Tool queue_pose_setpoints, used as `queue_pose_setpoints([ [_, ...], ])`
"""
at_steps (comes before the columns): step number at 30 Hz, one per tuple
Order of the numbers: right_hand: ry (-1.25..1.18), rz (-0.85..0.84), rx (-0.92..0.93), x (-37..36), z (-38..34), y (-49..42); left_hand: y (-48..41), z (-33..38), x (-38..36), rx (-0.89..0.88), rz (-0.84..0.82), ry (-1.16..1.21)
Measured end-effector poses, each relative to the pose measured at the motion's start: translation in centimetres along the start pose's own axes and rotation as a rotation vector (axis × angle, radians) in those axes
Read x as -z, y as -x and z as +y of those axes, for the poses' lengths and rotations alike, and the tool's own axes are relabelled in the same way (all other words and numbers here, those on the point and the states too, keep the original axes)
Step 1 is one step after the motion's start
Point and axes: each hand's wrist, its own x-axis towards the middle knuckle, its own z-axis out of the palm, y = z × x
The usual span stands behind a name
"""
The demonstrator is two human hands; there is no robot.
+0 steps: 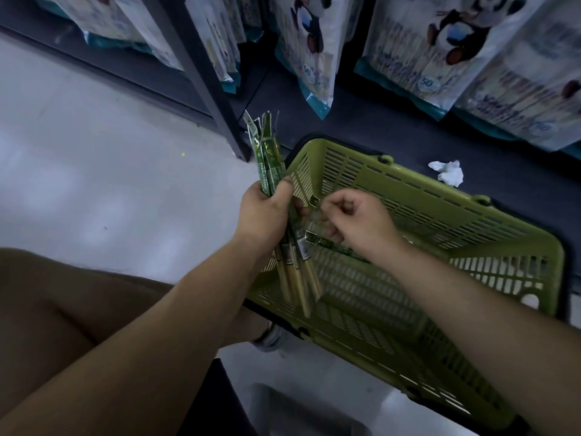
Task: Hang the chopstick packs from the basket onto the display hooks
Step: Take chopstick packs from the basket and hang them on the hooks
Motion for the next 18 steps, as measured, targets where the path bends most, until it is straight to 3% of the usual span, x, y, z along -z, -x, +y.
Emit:
queue_pose_setpoints([
  [3,0.67,-0.115,-0.099,1.8,4.7,-2.2,-0.2,0.1,0.0,-0.002,-0.019,0.046],
  [5,0.872,-0.262,-0.241,2.5,7.7,-2.9,-0.2,0.1,0.0,-0.004,-0.037,0.043],
  [8,0.99,-0.308,-0.289,2.3,10.7,-3.7,-0.3,-0.2,0.2,-0.01,-0.046,0.02],
  [11,1.101,-0.245,-0.295,1.7,12.3,-4.6,-0.5,-0.3,0.1,-0.006,-0.039,0.01],
  [18,1.056,-0.125,-0.239,2.5,13.4,-6.0,-0.8,-0.3,-0.3,-0.021,-0.028,0.006],
])
